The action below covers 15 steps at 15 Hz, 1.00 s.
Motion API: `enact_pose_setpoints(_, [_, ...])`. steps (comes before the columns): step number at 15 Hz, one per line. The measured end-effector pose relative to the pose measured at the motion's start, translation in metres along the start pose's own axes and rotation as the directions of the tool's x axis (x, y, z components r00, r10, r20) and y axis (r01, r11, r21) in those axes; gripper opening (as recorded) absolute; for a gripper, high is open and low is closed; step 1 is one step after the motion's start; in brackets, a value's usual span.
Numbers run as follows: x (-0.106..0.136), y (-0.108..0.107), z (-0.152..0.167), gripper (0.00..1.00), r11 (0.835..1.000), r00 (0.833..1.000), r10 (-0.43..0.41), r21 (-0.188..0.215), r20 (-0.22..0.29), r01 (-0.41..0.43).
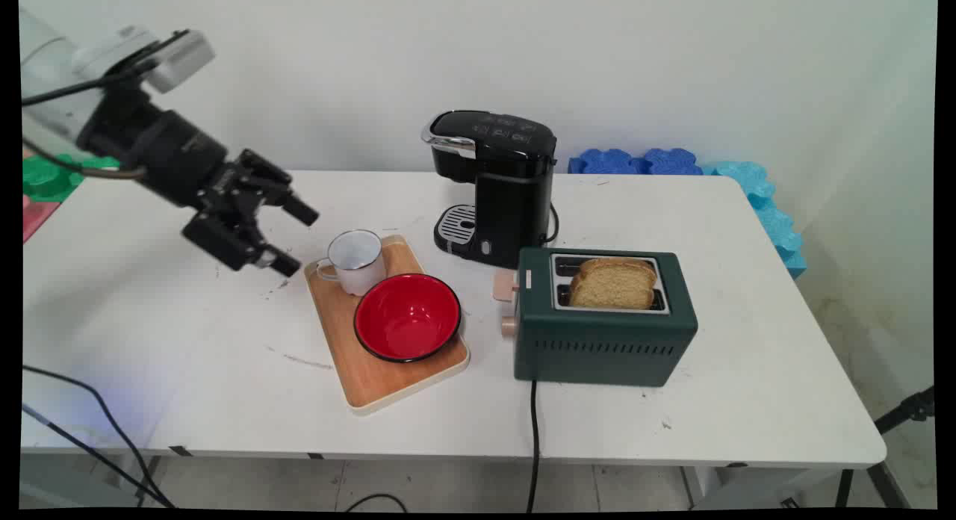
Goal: Press the toaster switch
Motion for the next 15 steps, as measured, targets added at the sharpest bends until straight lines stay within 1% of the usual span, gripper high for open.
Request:
enact_pose_setpoints(2, [0.021, -0.003, 0.010, 1.00, 1.000, 1.000, 0.013, -0.004, -0.007, -0.013])
enact_pose_setpoints(4, [0.034, -0.005, 0.018, 1.00, 1.000, 1.000, 0.021, -0.005, -0.013, -0.022])
enact_pose_setpoints(7, [0.053, -0.009, 0.032, 1.00, 0.999, 0.999, 0.033, -0.004, -0.020, -0.033])
enact_pose_setpoints(13, [0.087, -0.020, 0.076, 1.00, 0.998, 0.998, 0.060, 0.010, -0.028, -0.060])
enact_pose_setpoints(14, [0.091, -0.021, 0.083, 0.00, 0.998, 0.998, 0.062, 0.011, -0.028, -0.062])
enact_pose_setpoints(15, [0.095, -0.022, 0.090, 0.00, 0.998, 0.998, 0.064, 0.012, -0.027, -0.063])
